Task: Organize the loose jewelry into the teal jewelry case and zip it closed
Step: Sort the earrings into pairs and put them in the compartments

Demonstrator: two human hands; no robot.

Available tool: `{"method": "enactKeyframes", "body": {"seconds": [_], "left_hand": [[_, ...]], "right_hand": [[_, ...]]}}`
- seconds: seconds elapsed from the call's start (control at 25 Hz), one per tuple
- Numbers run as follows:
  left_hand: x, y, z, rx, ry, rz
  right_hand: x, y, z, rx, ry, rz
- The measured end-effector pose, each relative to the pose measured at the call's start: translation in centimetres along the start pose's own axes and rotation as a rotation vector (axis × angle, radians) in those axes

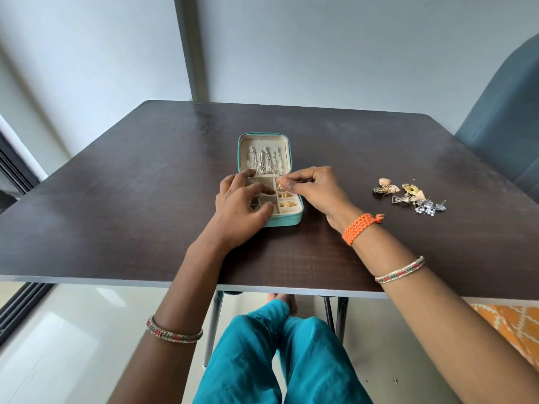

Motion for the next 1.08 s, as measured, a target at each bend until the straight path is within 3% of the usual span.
{"method": "enactKeyframes", "body": {"seconds": [0.44,0.84,1.08], "left_hand": [[0.0,0.0,0.0,0.0,-0.002,-0.013],[0.0,0.2,-0.1,-0.006,-0.003,-0.024],[-0.1,0.3,-0.2,-0.015,-0.007,-0.019]], "right_hand": [[0.2,0.0,-0.2,0.05,0.08,-0.067],[-0.6,-1.0,0.5,0.086,0.128,0.038],[-0.7,-0.7,0.0,0.128,0.135,-0.024]]}}
Point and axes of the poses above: each hand's wrist, its own x-axis away from the middle knuckle, its own y-axis out of the palm, z = x × y, the point moved 6 cm from there along -x, towards the middle knuckle, and after that the axes turned 4 degrees about -x, right-handed, at the moved point
